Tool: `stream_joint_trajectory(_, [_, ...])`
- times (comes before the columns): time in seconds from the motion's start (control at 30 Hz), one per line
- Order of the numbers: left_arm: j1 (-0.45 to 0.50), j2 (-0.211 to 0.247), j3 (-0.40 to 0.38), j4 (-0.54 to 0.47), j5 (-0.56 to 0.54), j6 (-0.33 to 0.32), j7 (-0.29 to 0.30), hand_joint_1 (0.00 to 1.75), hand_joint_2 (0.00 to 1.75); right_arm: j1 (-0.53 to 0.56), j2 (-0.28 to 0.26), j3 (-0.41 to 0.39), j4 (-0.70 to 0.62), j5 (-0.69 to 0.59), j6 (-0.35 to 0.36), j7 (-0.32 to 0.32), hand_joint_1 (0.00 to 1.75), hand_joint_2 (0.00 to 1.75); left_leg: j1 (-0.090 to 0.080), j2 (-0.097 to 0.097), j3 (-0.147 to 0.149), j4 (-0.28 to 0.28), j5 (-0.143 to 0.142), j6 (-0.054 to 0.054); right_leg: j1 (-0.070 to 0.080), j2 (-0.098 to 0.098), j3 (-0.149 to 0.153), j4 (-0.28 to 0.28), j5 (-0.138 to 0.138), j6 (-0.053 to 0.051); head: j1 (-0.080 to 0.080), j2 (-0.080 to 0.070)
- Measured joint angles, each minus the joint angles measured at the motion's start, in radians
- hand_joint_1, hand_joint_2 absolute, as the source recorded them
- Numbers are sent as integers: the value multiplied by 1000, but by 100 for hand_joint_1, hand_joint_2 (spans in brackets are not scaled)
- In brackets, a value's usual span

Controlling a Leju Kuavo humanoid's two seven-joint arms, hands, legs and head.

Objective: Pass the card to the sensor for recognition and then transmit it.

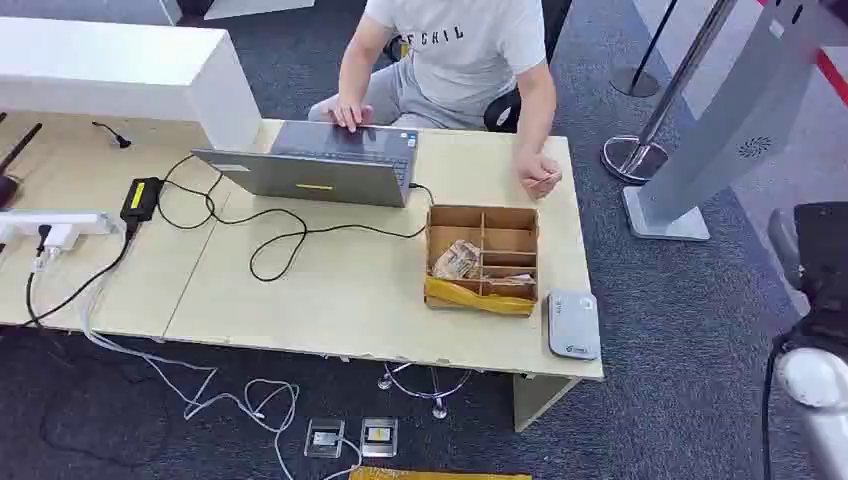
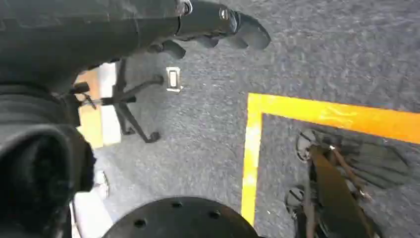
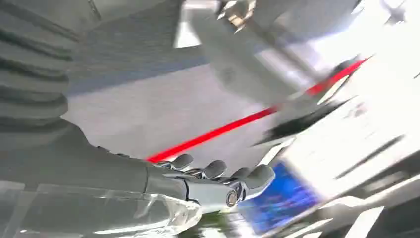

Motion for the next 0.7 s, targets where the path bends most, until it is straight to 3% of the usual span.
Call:
stream_joint_trajectory(0.07, [-4, 0, -10, 0, 0, -1, -3, 0, 0, -80, 22, 90, -40, 61, 87, 19, 0, 175, 0, -3, 1, 0, 2, -1, 0, -3, -1, 0, 0, 0, -1, 0])
stream_joint_trajectory(0.3, [-3, 6, -37, 0, 0, -18, -12, 0, 0, -224, 66, 323, -103, 146, 200, 40, 0, 175, 1, -9, -3, 0, 2, -1, 0, -8, -2, 0, 0, 0, 0, 0])
stream_joint_trajectory(0.5, [-2, 9, -61, 0, 13, -18, -19, 0, 0, -309, 117, 504, -88, 188, 243, 51, 0, 175, 1, -9, -5, 0, 2, -1, 0, -9, -5, 0, 0, 0, 0, 0])
stream_joint_trajectory(0.7, [-3, 11, -68, 0, 47, -4, -18, 0, 0, -384, 179, 639, 10, 205, 266, 54, 0, 175, 1, -9, -5, 0, 2, -1, 1, -9, -5, 0, 0, 0, 0, 0])
